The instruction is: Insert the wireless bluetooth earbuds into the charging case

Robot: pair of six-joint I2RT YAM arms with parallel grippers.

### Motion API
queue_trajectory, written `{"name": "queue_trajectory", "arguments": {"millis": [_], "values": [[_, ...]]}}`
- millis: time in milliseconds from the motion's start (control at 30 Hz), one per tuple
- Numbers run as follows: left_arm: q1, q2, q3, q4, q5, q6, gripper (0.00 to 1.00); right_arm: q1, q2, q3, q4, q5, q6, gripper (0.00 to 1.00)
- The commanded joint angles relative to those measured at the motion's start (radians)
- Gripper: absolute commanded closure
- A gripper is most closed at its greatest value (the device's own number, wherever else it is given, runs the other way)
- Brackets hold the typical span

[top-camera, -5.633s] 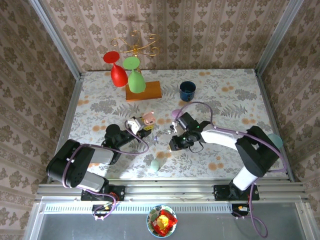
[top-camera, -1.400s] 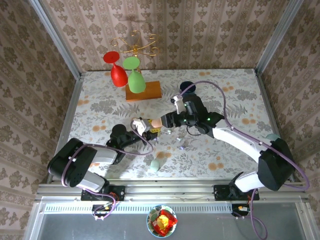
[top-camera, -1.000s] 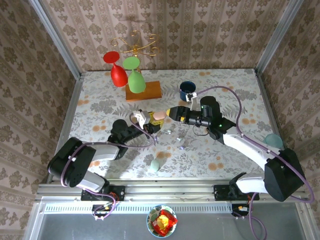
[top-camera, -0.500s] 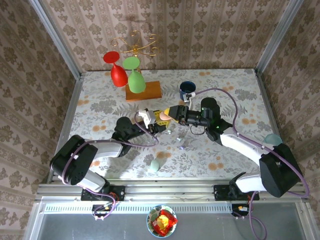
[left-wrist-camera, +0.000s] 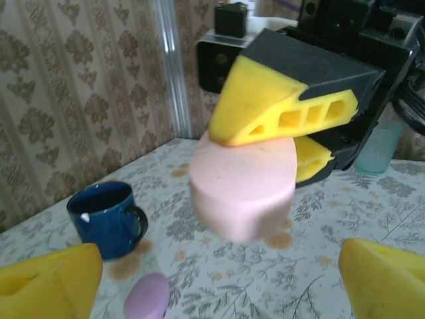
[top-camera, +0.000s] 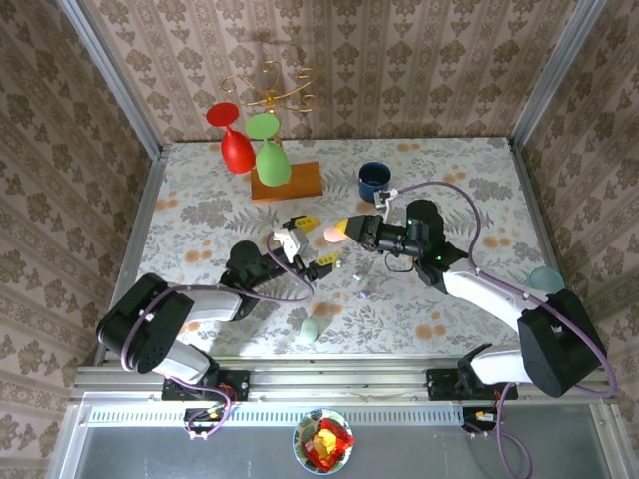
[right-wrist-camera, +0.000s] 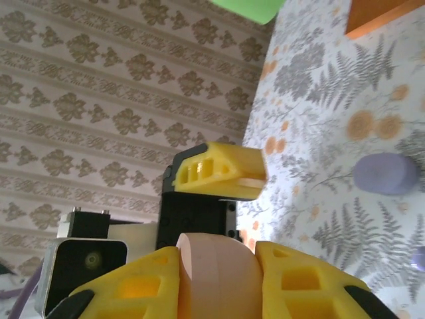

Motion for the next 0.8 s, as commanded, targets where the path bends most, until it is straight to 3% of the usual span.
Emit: {"name": "queue_trajectory", "arguments": {"millis": [0,200,367,600,767], "values": [[-0.003,-0.083,-0.004,-0.128,-0.085,0.041,0.04,-0.032,-0.065,-0.03,-0.091,0.134,-0.125,0.86],[-0.007,-0.23,0.09,-0.66,-0.288,0.077,0.0,-0.13,-0.077,-0.097,-0.151,0.231,-0.17,0.88],[-0.021,-0.243,0.169,-0.945,-0.438,0.081,0.0,-0.197,0.011,-0.106,-0.157,0.259,-0.167,0.89],[-0.059,-0.273,0.232,-1.211,-0.483,-0.023,0.0,-0.215,0.205,-0.052,-0.155,0.245,-0.198,0.88],[-0.045,-0.328,0.224,-1.295,-0.365,-0.161,0.0,-0.217,0.318,-0.027,-0.124,0.231,-0.198,0.87]]}}
